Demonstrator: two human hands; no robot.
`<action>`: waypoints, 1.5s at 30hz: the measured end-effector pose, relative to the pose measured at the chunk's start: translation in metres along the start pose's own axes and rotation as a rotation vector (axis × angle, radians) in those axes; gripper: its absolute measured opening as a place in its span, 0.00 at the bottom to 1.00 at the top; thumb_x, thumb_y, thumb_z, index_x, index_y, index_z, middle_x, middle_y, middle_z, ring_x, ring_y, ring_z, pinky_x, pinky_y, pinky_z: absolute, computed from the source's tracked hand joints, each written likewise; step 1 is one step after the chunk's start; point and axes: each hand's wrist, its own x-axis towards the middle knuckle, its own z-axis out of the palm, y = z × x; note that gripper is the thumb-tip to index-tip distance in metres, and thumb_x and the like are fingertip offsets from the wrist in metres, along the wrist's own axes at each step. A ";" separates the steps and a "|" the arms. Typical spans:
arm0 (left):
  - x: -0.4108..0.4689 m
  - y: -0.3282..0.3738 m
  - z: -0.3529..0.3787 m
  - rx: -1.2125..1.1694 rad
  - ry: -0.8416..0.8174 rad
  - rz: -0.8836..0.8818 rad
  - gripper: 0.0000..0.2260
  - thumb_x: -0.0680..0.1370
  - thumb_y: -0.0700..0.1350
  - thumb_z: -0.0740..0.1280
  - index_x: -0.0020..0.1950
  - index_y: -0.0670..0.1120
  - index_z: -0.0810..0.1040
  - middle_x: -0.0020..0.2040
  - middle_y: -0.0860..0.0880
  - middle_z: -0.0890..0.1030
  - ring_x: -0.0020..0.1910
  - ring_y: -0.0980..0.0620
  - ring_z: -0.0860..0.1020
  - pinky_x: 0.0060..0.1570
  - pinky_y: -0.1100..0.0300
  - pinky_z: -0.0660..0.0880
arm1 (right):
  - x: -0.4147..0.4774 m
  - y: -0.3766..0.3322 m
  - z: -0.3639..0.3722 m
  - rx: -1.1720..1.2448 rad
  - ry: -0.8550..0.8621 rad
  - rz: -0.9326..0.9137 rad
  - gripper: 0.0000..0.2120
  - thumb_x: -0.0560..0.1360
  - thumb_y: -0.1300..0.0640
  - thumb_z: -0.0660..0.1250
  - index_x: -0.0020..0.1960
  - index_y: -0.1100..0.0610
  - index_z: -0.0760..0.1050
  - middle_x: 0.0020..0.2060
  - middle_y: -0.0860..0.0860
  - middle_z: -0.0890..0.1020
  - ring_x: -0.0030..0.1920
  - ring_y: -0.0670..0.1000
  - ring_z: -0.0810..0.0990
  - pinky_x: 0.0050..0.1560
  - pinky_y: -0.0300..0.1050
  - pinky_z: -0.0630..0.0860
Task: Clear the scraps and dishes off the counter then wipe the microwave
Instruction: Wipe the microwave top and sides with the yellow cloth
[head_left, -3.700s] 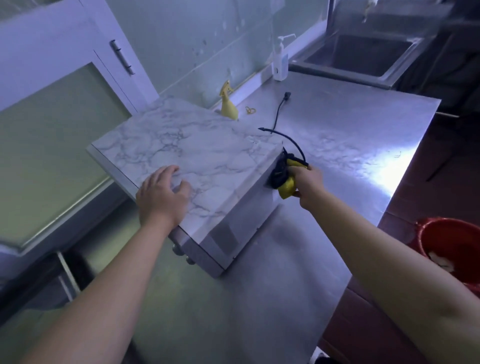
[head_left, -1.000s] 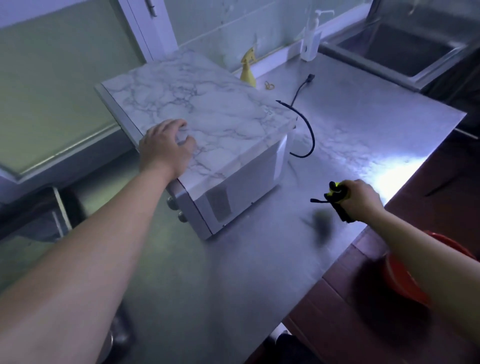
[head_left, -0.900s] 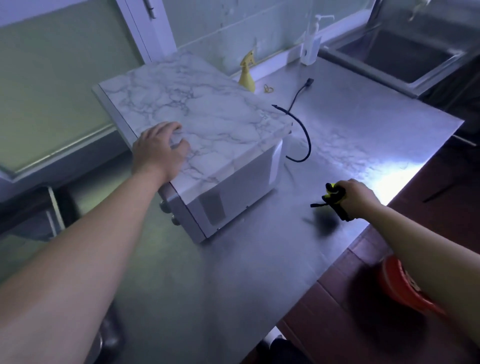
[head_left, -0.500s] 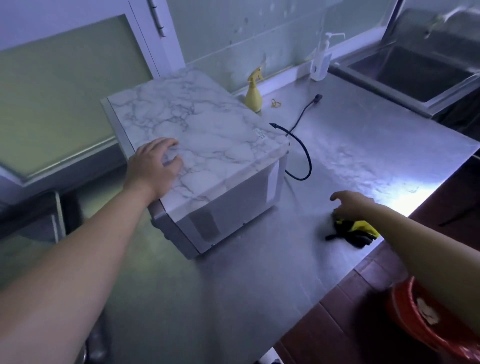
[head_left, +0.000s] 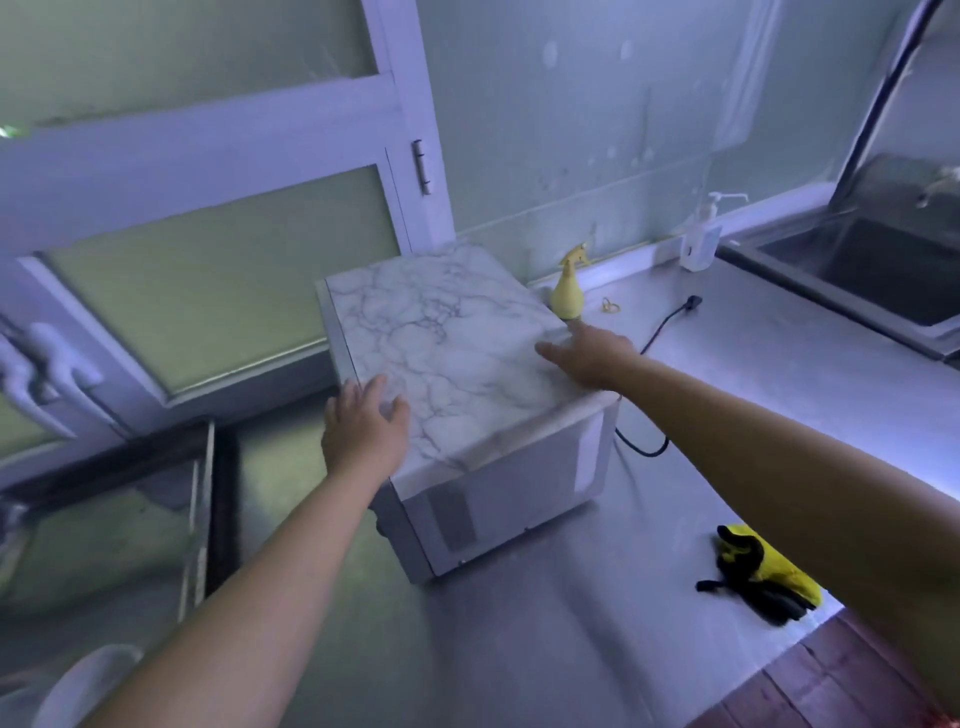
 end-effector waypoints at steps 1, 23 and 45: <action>-0.004 0.000 0.001 -0.054 0.004 -0.038 0.23 0.82 0.58 0.56 0.77 0.56 0.64 0.80 0.46 0.56 0.78 0.42 0.56 0.73 0.47 0.59 | 0.007 -0.007 0.004 -0.023 0.003 0.015 0.36 0.78 0.31 0.56 0.75 0.55 0.63 0.70 0.57 0.74 0.68 0.60 0.73 0.65 0.54 0.68; -0.013 -0.019 -0.007 -0.695 -0.153 -0.096 0.29 0.79 0.58 0.66 0.77 0.61 0.60 0.78 0.54 0.64 0.72 0.53 0.68 0.54 0.66 0.66 | 0.001 -0.019 0.032 -0.173 0.217 0.220 0.38 0.77 0.31 0.49 0.73 0.59 0.61 0.63 0.62 0.76 0.63 0.64 0.76 0.55 0.55 0.71; -0.009 -0.046 -0.035 -0.687 -0.273 0.116 0.20 0.81 0.52 0.66 0.73 0.52 0.73 0.71 0.50 0.75 0.68 0.51 0.73 0.62 0.60 0.68 | -0.154 -0.018 0.062 -0.030 0.340 0.478 0.39 0.76 0.30 0.54 0.71 0.60 0.63 0.64 0.59 0.75 0.61 0.63 0.76 0.48 0.51 0.66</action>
